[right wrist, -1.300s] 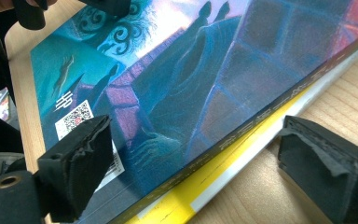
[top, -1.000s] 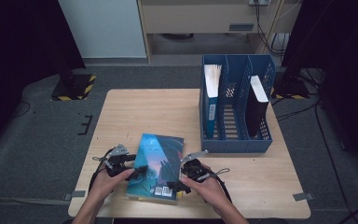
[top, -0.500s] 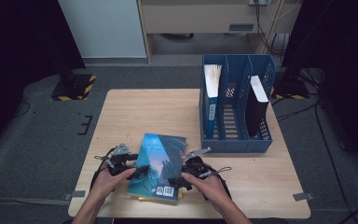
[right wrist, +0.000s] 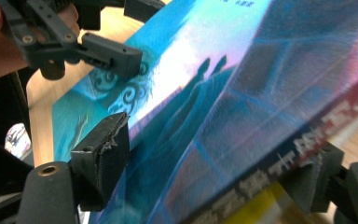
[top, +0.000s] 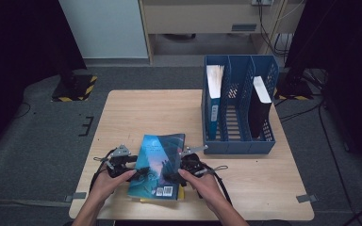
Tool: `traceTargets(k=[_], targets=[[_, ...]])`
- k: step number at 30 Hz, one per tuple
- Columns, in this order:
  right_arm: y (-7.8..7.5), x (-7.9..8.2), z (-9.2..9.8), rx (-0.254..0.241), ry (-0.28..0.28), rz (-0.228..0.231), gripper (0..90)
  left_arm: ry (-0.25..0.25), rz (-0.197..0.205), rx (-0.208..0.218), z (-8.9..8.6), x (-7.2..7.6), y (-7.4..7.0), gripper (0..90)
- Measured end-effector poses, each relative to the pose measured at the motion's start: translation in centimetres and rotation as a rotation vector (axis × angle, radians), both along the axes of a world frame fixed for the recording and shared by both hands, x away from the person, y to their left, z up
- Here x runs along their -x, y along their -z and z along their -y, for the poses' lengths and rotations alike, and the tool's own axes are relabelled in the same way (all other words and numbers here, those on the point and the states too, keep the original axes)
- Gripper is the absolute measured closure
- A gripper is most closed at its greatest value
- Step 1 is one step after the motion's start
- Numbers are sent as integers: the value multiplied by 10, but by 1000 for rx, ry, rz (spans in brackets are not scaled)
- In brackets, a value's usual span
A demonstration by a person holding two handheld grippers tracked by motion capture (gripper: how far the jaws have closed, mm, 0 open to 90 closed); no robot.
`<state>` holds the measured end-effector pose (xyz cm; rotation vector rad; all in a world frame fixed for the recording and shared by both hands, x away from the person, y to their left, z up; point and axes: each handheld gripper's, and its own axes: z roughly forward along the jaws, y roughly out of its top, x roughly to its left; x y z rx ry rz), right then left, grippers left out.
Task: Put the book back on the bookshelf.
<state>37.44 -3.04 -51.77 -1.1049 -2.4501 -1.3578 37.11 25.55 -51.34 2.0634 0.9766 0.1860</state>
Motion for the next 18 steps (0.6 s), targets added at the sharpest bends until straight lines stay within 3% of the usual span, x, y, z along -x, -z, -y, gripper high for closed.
traceTargets(k=[7,13,18], targets=[[2,-1,-7,11,3,17,246,4,1,-31,-1,2,-2,161],[2,-1,-6,7,-3,23,246,22,-24,-31,-2,0,-1,128],[2,-1,-6,15,-8,24,248,67,-74,-29,-3,-3,-2,129]])
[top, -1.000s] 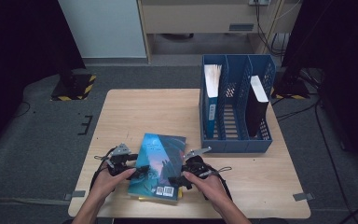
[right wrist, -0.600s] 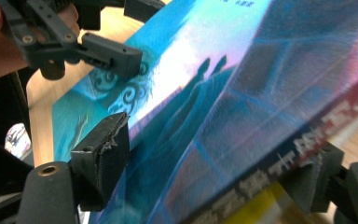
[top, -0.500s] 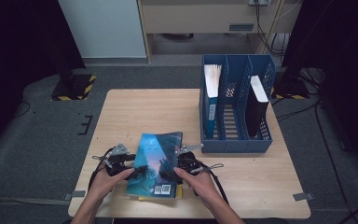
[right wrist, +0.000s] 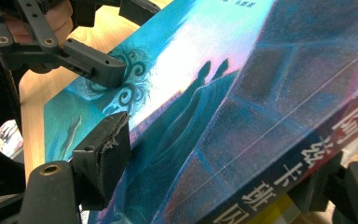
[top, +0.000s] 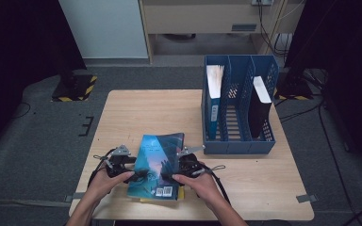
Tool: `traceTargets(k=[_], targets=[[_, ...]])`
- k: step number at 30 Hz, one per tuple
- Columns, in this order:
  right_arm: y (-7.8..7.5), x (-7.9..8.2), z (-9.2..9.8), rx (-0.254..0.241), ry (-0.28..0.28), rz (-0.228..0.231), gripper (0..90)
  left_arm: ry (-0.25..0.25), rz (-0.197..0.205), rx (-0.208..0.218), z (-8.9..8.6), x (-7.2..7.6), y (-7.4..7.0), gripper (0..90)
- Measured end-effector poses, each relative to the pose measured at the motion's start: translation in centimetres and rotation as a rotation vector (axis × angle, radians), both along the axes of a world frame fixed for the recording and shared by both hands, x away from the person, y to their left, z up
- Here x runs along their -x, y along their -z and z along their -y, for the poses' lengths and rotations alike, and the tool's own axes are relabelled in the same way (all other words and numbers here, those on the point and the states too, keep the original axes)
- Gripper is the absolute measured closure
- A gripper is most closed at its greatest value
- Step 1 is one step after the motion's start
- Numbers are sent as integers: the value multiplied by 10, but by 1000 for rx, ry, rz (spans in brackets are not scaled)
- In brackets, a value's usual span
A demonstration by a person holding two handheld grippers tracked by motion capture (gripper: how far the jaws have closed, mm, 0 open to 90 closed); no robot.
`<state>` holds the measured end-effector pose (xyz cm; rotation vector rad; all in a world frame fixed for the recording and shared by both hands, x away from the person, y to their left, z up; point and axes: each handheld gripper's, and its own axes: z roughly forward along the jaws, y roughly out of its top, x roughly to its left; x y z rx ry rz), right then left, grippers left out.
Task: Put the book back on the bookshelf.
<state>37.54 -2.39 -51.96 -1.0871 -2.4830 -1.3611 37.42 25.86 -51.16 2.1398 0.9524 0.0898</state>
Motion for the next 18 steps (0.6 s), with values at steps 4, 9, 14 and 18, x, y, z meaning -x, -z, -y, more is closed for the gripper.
traceTargets(k=[4,9,14,18], targets=[[-1,-2,-1,8,-6,-10,251,33,-46,11,0,-3,1,115],[-2,-3,-1,18,-20,-15,250,52,-68,10,-1,-5,1,115],[-3,-4,-1,23,-26,-19,250,84,-101,14,-3,-8,2,116],[-3,-5,-1,26,-31,-20,251,91,-108,17,-4,-9,2,114]])
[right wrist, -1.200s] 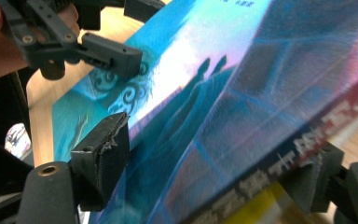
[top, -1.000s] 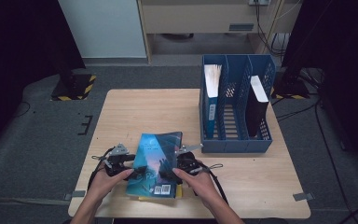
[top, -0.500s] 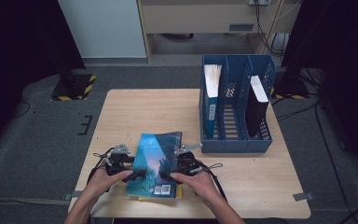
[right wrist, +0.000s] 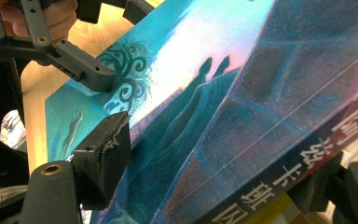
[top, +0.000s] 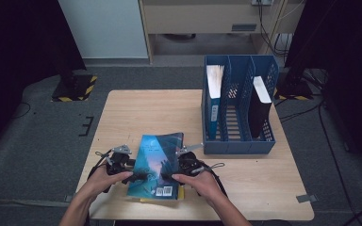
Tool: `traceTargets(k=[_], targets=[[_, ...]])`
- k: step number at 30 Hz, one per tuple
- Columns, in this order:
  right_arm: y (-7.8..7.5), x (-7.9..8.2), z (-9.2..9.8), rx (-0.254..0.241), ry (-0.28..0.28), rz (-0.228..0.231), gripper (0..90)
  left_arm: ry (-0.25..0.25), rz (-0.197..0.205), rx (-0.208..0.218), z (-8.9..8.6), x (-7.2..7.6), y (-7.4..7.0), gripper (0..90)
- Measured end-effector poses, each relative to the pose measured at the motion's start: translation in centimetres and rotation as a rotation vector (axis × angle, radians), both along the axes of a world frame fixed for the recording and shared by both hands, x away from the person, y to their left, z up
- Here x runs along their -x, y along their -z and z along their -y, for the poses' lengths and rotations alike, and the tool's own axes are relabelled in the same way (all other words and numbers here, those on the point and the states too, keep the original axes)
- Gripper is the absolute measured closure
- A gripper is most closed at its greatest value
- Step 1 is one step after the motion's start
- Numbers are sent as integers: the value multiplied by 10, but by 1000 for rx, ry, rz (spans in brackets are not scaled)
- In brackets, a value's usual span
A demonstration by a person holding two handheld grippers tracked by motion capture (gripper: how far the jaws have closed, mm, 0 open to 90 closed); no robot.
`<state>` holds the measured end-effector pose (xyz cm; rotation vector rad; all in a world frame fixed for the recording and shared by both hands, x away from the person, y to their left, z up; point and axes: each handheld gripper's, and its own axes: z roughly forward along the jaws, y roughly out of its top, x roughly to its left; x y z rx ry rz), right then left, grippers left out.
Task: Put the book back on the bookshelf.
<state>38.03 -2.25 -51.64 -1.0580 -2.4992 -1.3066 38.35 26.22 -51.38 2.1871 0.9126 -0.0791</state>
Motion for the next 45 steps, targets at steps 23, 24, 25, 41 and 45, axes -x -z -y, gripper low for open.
traceTargets(k=[23,24,25,41,45], targets=[[-17,-33,-10,80,-69,-89,426,-11,-73,-67,-14,-21,-21,578],[-18,-34,-11,79,-69,-83,440,-9,-75,-73,-14,-22,-22,597],[-19,-34,-13,81,-70,-80,452,-10,-78,-76,-14,-23,-23,612],[-35,-37,-19,93,-94,-38,511,-47,-54,-43,-21,-19,-26,693],[-41,-39,-21,103,-101,-26,526,-62,-44,-27,-24,-19,-30,712]])
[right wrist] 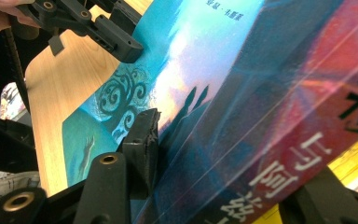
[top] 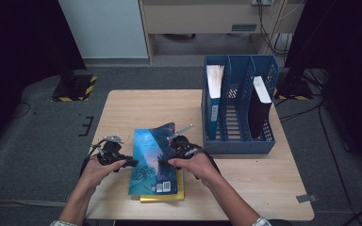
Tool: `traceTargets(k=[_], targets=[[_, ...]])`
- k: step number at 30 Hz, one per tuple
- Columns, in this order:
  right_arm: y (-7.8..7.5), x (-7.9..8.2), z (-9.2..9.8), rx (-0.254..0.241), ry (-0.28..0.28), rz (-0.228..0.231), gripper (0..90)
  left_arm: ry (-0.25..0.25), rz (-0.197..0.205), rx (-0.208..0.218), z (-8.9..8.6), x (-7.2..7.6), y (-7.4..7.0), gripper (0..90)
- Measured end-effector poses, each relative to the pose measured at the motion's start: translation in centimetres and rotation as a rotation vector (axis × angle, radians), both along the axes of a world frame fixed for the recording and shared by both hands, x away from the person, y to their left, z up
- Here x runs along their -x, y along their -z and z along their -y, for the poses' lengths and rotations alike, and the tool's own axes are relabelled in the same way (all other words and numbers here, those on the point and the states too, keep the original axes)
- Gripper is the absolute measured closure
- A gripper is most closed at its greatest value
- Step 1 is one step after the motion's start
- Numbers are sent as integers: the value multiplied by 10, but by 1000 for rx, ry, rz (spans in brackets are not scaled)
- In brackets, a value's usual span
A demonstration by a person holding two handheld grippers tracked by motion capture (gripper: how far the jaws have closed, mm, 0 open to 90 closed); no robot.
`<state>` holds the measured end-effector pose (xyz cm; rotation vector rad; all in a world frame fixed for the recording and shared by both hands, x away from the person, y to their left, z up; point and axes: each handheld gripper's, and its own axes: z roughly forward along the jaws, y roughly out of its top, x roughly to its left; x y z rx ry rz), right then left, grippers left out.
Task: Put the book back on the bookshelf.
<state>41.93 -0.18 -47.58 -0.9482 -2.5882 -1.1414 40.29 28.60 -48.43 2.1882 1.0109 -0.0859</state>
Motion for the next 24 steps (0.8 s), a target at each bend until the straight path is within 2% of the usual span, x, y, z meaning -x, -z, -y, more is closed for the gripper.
traceTargets(k=[5,9,19,24], targets=[[-10,-3,-1,1,-1,14,569,0,35,4,-2,-1,-12,741],[-21,-6,-2,6,-1,37,591,-10,62,-16,-2,-3,-24,755],[-52,-16,-5,20,7,128,659,-38,141,-12,-3,-8,-51,791],[-60,-20,-6,26,18,179,673,-47,159,-26,-2,-10,-56,793]])
